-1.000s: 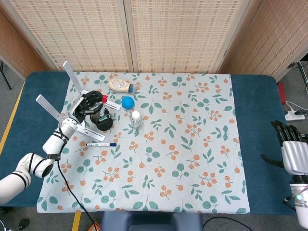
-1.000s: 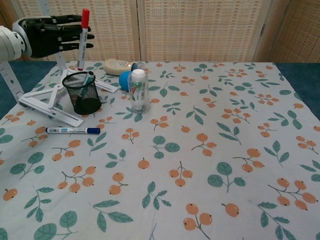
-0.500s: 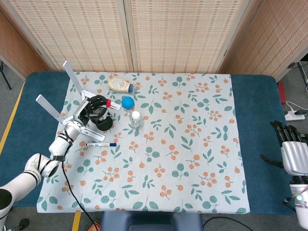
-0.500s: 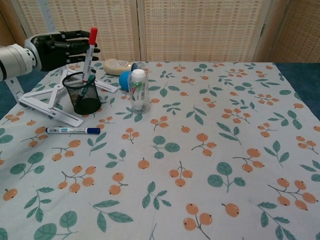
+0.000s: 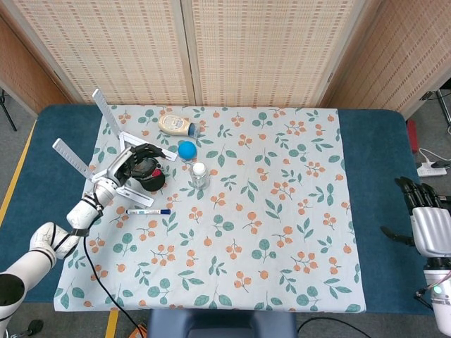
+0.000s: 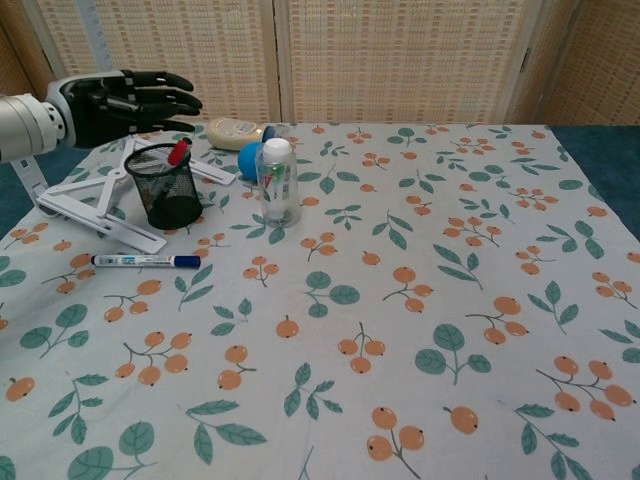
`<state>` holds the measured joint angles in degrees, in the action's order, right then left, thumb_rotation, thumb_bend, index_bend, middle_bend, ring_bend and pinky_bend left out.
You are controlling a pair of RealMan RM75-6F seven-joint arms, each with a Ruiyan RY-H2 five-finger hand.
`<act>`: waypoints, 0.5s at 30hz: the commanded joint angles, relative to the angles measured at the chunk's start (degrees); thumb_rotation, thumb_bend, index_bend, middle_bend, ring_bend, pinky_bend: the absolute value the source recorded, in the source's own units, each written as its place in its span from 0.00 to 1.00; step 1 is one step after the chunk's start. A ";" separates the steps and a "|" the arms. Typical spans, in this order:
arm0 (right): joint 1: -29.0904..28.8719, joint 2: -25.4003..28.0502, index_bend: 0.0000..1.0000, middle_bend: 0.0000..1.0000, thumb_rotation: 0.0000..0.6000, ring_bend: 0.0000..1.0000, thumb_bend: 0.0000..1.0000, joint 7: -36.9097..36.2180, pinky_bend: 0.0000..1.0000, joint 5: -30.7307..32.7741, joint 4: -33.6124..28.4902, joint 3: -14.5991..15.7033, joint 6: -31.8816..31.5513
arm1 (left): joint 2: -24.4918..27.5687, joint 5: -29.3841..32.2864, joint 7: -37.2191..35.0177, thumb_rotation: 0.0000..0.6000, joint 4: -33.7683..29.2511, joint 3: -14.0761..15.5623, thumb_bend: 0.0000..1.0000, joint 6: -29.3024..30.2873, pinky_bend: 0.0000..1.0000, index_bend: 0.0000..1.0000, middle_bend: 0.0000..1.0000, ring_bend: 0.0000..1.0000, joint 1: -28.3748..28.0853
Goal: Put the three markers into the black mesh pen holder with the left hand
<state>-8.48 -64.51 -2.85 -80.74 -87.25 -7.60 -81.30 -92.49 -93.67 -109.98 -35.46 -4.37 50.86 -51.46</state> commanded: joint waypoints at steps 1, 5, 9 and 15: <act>0.01 0.04 0.11 0.07 1.00 0.13 0.03 -0.06 0.10 -0.08 -0.02 0.03 -0.03 | 2.38 0.37 8.97 1.00 -3.76 0.33 0.40 3.36 0.18 0.44 0.38 0.17 0.84; -0.01 0.06 0.11 0.07 1.00 0.13 0.03 -0.27 0.10 -0.11 0.03 0.03 0.04 | 8.03 3.77 31.63 1.00 -19.01 -2.00 0.41 10.86 0.21 0.48 0.49 0.22 5.88; -0.05 0.11 0.11 0.07 1.00 0.13 0.03 -0.68 0.10 -0.34 0.06 0.13 0.15 | 15.41 12.13 68.10 1.00 -46.44 -3.87 0.40 20.85 0.23 0.48 0.47 0.22 15.62; -0.12 0.13 0.11 0.07 1.00 0.13 0.03 -0.78 0.10 -0.81 -0.07 0.36 0.21 | 10.14 13.80 108.67 1.00 -65.04 0.83 0.40 42.17 0.22 0.50 0.46 0.22 28.62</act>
<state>-8.60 -64.38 -3.63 -81.54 -87.31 -7.24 -81.09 -83.61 -85.97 -43.35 -72.29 -5.68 70.20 -38.73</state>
